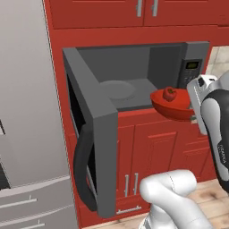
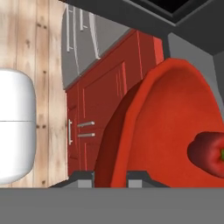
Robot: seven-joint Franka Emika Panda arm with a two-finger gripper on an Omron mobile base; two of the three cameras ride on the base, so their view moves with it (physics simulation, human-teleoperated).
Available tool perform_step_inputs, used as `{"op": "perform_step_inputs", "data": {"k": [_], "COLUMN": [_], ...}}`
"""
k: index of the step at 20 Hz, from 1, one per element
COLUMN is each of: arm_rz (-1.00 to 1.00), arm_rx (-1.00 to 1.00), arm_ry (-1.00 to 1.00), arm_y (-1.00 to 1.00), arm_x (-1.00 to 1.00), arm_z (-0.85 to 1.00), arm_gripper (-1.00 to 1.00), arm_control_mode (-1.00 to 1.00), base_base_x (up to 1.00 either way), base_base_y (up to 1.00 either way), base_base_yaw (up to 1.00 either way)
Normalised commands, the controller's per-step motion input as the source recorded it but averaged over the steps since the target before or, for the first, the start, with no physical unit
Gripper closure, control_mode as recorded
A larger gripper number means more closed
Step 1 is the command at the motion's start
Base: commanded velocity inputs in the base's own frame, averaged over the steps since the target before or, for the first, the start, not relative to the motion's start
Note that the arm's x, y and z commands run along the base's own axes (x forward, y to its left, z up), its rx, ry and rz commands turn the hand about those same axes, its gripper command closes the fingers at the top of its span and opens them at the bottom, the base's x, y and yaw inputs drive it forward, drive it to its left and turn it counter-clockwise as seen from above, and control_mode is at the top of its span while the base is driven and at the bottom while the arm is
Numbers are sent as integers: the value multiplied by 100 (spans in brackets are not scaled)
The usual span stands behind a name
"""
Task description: Pick the bell pepper from the sink and place it in the bowl. Then pick the bowl and place it in the microwave. Then close the microwave door and press the start button.
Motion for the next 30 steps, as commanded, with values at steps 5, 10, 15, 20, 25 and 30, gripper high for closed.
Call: {"op": "perform_step_inputs", "data": {"k": [5,10,15,20,25,30], "arm_rz": [10,18,11,4,3,7], "arm_rx": [-1,-1,0,0,0,0], "arm_ry": [0,0,0,0,0,-4], "arm_y": [39,65,24,4,13,20], "arm_x": [17,98,100,100,100,100], "arm_z": [-4,-7,-10,-5,-1,-11], "arm_gripper": [100,100,100,100,100,100], "arm_control_mode": [-100,-100,-100,-100,-100,-100], "base_base_x": [0,0,0,0,0,0], "base_base_y": [3,0,0,0,0,0], "base_base_yaw": [1,0,0,0,0,0]}}
